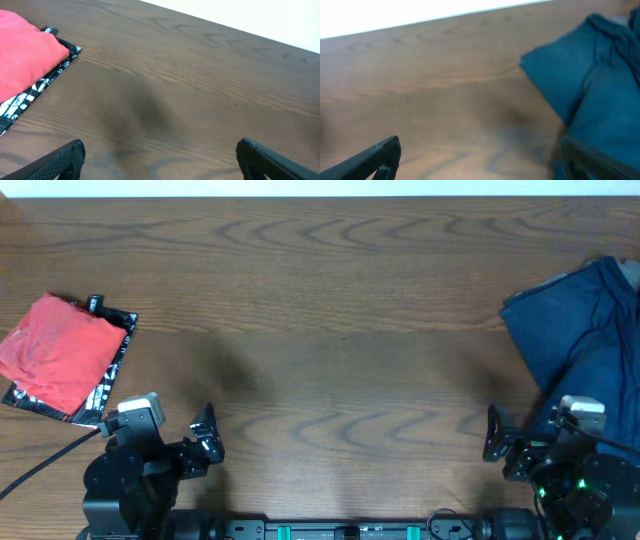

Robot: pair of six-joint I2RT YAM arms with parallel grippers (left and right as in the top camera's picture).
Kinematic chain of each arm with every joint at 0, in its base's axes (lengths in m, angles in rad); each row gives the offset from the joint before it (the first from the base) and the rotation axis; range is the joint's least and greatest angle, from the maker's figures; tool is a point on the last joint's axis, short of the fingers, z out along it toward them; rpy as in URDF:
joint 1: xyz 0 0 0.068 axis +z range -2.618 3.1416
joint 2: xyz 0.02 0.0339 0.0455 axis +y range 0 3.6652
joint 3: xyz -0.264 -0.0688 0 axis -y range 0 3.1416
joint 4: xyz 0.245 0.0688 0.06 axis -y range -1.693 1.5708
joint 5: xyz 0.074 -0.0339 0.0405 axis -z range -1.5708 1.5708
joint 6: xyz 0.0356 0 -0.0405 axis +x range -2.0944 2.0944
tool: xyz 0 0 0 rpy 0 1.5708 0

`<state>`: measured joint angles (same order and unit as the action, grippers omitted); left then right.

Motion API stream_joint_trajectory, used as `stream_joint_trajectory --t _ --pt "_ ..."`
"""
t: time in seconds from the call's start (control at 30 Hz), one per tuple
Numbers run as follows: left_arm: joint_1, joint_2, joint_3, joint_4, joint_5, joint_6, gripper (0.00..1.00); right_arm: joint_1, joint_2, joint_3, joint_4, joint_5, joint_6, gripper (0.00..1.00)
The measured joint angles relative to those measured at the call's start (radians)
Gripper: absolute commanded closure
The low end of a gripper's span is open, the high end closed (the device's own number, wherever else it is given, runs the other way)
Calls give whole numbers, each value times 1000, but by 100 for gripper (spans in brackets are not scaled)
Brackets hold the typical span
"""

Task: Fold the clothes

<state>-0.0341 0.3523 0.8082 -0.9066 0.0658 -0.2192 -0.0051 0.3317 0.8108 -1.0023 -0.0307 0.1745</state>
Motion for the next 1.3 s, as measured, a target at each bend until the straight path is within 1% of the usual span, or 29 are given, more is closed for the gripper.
stream_joint_trajectory --t 0.27,0.57,0.73,0.97,1.1,1.3 --pt "0 0 0 -31 0 0 2 0 0 0 -156 3 0 1" --pt "0 0 0 -31 0 0 2 0 -11 0 -161 5 0 1" --pt "0 0 0 -31 0 0 2 0 -80 -8 -152 5 -12 1" --pt "0 0 0 -31 0 0 2 0 -248 -130 -10 5 -49 1" --pt "0 0 0 -32 0 0 2 0 -315 -227 112 5 -75 1" --pt "0 0 0 -32 0 0 2 0 -320 -357 393 6 -164 1"
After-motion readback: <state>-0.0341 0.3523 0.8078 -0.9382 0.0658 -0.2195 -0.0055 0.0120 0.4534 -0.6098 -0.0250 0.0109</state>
